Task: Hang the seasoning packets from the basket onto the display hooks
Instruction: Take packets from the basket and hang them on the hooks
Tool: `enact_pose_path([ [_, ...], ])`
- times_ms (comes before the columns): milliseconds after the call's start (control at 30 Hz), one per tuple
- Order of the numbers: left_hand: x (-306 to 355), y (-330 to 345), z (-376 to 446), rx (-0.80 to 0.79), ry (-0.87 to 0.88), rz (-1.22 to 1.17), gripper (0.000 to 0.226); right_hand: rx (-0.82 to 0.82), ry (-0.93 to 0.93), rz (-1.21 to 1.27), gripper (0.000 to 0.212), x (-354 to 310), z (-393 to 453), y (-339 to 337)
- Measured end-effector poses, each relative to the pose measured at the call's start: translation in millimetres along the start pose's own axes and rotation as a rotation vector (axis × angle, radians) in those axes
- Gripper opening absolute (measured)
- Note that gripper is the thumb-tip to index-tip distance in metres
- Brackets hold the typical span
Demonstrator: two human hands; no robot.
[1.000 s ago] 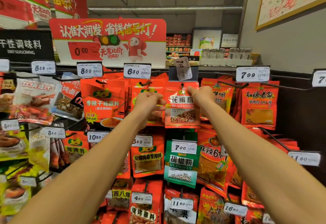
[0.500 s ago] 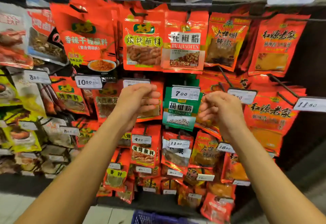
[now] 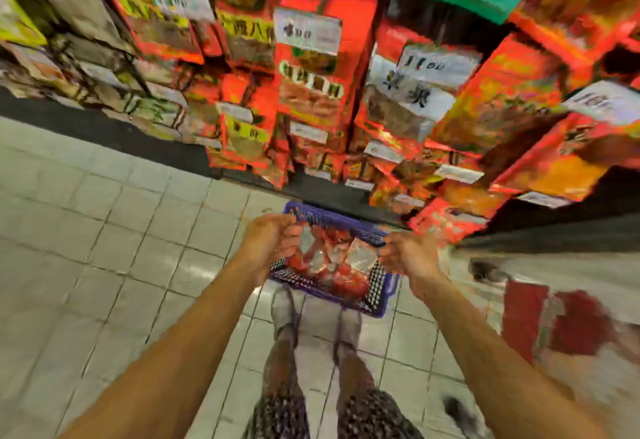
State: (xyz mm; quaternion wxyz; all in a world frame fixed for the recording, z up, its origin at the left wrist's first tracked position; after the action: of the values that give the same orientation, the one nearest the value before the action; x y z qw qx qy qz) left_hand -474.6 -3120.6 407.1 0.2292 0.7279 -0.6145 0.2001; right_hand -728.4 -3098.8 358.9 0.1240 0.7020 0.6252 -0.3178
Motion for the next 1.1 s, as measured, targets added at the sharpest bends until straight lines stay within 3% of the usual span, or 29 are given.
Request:
enact_pose_path([
  [100, -59, -13, 36, 0.133, -0.112, 0.044, 0.027, -0.006, 0.116, -0.035, 0.008, 59, 34, 14],
  [233, -131, -30, 95, 0.183, -0.24, 0.061, 0.013, -0.001, 0.256, -0.115, 0.037, 142, 90, 33],
  [333, -183, -43, 147, 0.205, -0.295, 0.088, 0.01, 0.003, 0.323, -0.243, 0.016, 201, 135, 48],
  [400, -216, -50, 182, 0.218, -0.338, 0.137, 0.011, -0.007, 0.36, -0.302, 0.016, 240, 167, 58],
  [667, -300, -70, 320, 0.136, -0.382, 0.336, 0.014, -0.153, 0.34, -0.595, 0.012, 338, 288, 111],
  [767, -320, -79, 366, 0.06, -0.359, 0.415, 0.02, -0.18, 0.298, -0.749, 0.023, 356, 334, 145],
  [1000, -352, -103, 435, 0.105, -0.259, 0.544, 0.014, -0.172, 0.154, -0.527, 0.042, 346, 418, 249],
  [1100, -358, -110, 443, 0.143, -0.221, 0.606, 0.019, -0.104, 0.191, -0.333, 0.012, 346, 441, 280],
])
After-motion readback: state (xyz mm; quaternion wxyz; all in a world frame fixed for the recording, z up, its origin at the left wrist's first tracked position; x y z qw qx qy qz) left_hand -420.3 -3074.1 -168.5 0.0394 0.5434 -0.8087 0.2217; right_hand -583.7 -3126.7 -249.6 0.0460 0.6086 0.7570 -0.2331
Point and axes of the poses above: each hand's wrist, its own z-axis towards the middle knuckle, its own y-axis out of the palm, x = y × z, the point moved 1 cm from there along z, towards the middle knuckle, and after that the axes turned 1 degree about -z, right-handed, at the moved point
